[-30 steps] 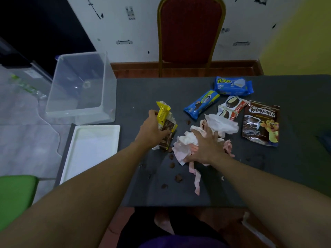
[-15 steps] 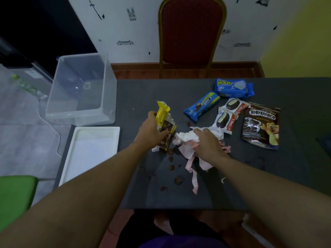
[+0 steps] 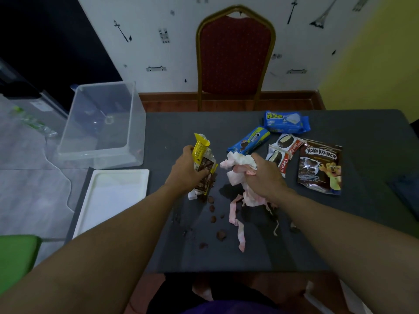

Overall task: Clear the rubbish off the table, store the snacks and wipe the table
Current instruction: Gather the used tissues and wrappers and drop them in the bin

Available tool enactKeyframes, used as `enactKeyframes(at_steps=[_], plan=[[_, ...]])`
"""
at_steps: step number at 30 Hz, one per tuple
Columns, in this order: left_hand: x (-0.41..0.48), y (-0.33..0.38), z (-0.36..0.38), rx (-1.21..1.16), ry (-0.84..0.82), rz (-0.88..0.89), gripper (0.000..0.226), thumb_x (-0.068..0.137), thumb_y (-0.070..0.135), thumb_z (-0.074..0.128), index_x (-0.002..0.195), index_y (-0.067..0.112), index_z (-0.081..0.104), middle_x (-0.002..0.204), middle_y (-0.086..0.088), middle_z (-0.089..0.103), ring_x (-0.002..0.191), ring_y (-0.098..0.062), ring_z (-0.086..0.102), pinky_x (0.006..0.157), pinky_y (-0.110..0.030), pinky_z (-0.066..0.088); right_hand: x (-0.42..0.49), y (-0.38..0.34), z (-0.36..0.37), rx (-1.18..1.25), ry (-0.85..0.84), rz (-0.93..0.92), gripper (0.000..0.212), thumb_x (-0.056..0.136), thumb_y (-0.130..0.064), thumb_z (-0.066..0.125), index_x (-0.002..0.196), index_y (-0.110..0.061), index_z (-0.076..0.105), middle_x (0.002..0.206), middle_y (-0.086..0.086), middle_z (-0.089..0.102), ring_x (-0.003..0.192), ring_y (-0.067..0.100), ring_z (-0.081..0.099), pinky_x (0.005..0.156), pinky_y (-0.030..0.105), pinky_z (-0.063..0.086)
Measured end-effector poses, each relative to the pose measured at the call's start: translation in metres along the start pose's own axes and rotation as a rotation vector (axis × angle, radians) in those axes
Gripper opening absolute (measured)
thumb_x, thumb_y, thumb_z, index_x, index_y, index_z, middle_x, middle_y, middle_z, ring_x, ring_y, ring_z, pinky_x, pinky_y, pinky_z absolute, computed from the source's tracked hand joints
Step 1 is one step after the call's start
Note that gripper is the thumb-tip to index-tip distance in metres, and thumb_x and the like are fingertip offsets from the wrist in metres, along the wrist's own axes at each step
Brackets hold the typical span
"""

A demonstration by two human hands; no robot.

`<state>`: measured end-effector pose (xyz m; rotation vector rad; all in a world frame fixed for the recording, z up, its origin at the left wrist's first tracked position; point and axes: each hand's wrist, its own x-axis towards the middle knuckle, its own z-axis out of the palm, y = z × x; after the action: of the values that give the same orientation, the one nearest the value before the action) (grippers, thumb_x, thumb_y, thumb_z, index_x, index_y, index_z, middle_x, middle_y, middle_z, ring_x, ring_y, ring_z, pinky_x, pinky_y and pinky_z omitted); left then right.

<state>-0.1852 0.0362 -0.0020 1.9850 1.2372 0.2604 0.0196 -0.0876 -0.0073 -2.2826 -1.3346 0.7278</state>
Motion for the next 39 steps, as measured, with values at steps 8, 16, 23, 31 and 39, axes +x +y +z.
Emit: enactKeyframes(at_steps=[8, 16, 23, 31, 39], plan=[[0.003, 0.011, -0.003, -0.005, 0.014, 0.035, 0.068, 0.082, 0.029, 0.076, 0.136, 0.017, 0.036, 0.123, -0.004, 0.059, 0.109, -0.024, 0.059, 0.087, -0.036, 0.048, -0.007, -0.006, -0.013, 0.135, 0.062, 0.000, 0.031, 0.080, -0.026, 0.071, 0.079, -0.029, 0.039, 0.076, -0.005, 0.054, 0.067, 0.014, 0.051, 0.055, 0.029, 0.032], [-0.001, 0.009, 0.000, -0.010, 0.005, 0.036, 0.068, 0.082, 0.031, 0.076, 0.135, 0.018, 0.036, 0.121, -0.003, 0.059, 0.107, -0.024, 0.059, 0.087, -0.041, 0.049, -0.019, 0.017, 0.010, 0.032, -0.193, 0.097, 0.075, 0.066, -0.047, 0.080, 0.129, -0.029, 0.044, 0.120, 0.004, 0.034, 0.113, 0.027, 0.049, 0.094, 0.040, 0.048], [-0.007, -0.001, 0.005, -0.004, -0.018, 0.006, 0.068, 0.082, 0.029, 0.076, 0.136, 0.018, 0.036, 0.125, -0.004, 0.059, 0.111, -0.026, 0.058, 0.092, -0.043, 0.049, -0.035, 0.025, 0.036, -0.295, -0.407, 0.138, 0.119, 0.052, -0.076, 0.079, 0.152, -0.041, 0.024, 0.162, 0.002, -0.001, 0.150, 0.036, -0.003, 0.113, 0.062, 0.029], [-0.010, -0.006, 0.011, 0.013, -0.034, -0.007, 0.068, 0.082, 0.027, 0.076, 0.136, 0.017, 0.036, 0.126, -0.005, 0.058, 0.112, -0.025, 0.058, 0.095, -0.046, 0.050, -0.046, 0.029, 0.059, -0.423, -0.420, 0.095, 0.133, 0.048, -0.067, 0.086, 0.152, -0.042, 0.008, 0.163, 0.006, -0.017, 0.150, 0.038, -0.012, 0.111, 0.066, 0.029], [-0.010, -0.007, 0.011, 0.017, -0.038, -0.005, 0.070, 0.082, 0.027, 0.076, 0.138, 0.018, 0.035, 0.128, -0.005, 0.058, 0.114, -0.026, 0.057, 0.095, -0.044, 0.049, -0.043, 0.029, 0.056, -0.405, -0.297, 0.029, 0.095, 0.071, -0.063, 0.079, 0.147, -0.035, 0.029, 0.147, 0.009, 0.023, 0.135, 0.033, 0.030, 0.103, 0.054, 0.038]])
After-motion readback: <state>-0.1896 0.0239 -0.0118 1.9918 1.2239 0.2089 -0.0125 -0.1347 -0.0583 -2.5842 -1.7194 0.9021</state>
